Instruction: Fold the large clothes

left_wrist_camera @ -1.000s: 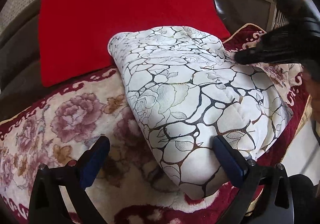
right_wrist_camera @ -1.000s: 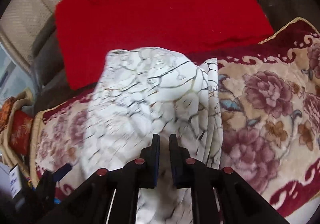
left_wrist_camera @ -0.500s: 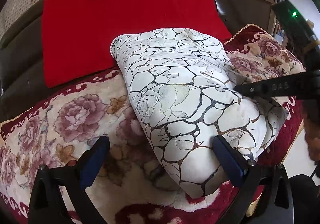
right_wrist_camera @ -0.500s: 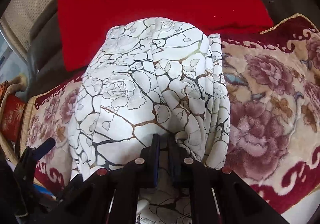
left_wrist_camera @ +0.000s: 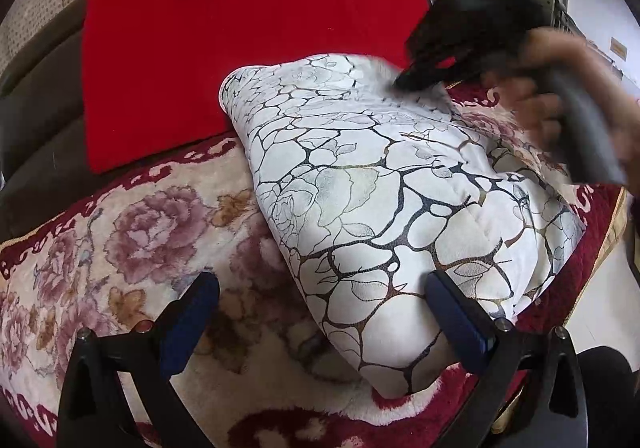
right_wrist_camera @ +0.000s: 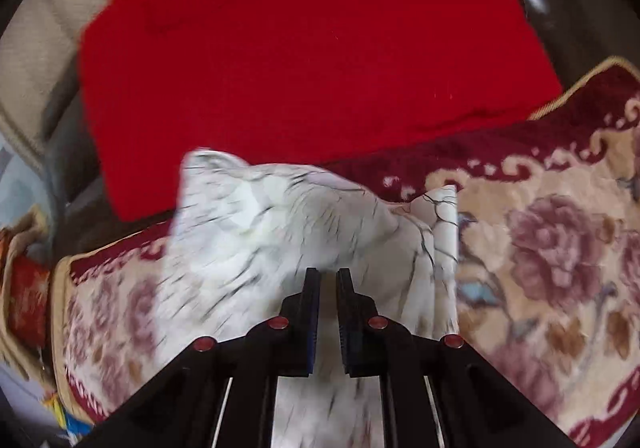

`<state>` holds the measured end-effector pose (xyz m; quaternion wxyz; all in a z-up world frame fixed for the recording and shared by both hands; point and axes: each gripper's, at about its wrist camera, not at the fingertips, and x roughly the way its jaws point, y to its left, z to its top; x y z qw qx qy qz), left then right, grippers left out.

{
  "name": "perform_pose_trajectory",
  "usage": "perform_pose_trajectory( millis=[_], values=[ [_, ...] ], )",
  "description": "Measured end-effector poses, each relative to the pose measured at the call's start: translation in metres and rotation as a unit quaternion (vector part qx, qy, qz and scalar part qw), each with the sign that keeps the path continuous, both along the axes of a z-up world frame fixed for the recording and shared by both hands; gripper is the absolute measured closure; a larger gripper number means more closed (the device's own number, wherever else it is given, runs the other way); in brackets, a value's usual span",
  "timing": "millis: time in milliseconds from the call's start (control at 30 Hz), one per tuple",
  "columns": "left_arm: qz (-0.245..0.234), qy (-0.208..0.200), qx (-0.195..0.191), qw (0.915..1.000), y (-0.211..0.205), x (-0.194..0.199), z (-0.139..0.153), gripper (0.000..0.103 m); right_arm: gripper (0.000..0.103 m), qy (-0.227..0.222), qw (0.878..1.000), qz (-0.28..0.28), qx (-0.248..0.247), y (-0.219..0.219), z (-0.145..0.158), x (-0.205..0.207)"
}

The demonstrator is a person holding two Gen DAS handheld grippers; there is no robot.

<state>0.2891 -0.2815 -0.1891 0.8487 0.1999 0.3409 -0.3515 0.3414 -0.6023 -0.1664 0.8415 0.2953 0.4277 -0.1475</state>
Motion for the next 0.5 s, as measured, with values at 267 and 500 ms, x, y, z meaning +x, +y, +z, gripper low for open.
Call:
perform_pose_trajectory(
  millis=[267,500],
  values=[
    [-0.006,0.038,-0.012,0.9992,0.006,0.014,0.005,0.0,0.091,-0.014,0.997,-0.003,0.07,-0.016,-0.035,-0.004],
    [-0.003,0.123,-0.16,0.9794,0.057,0.053,0.045,0.001,0.012,-0.15,0.981,-0.038,0.115,-0.027,-0.007,-0.112]
  ],
)
